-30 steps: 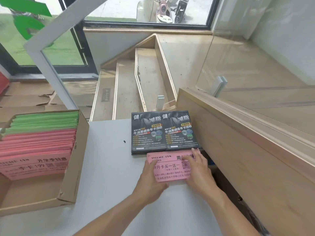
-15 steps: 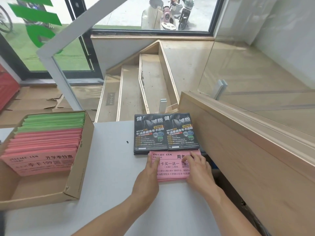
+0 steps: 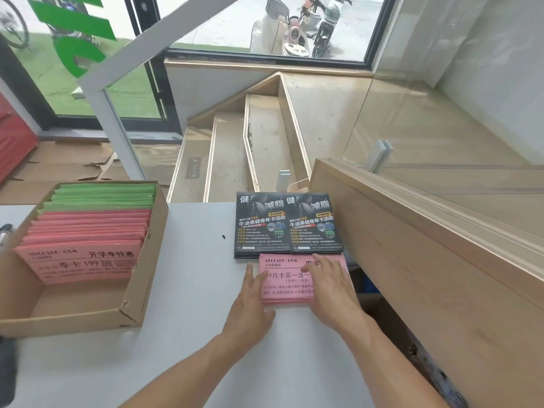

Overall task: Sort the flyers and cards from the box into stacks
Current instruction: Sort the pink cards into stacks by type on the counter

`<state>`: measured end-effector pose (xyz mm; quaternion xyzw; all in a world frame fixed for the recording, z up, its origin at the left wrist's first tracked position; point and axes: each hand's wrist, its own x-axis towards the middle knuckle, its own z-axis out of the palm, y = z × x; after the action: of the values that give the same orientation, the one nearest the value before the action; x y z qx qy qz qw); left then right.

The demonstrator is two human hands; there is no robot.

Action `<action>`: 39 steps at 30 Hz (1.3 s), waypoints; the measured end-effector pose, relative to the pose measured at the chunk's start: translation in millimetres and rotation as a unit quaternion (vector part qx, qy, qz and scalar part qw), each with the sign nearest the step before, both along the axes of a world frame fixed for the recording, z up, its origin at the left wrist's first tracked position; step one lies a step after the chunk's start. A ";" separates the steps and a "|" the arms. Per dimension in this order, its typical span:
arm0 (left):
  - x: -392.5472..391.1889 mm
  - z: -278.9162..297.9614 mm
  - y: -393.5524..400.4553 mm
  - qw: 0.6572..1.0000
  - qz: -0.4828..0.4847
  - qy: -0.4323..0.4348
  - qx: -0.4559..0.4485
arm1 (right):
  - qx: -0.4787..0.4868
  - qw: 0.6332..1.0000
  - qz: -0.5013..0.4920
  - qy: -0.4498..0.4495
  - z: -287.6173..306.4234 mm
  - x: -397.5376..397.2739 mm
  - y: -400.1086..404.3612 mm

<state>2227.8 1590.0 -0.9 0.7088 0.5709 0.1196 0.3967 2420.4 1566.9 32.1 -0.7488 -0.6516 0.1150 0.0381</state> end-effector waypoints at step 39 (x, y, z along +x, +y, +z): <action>-363.6 49.8 103.8 0.951 0.035 0.191 0.240 | 0.202 0.965 0.160 0.054 16.5 -354.8 107.6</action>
<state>1864.1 1693.8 48.9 0.7724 0.6148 0.1288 0.0938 2065.6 1674.5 48.6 -0.6039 -0.7699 0.0255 0.2045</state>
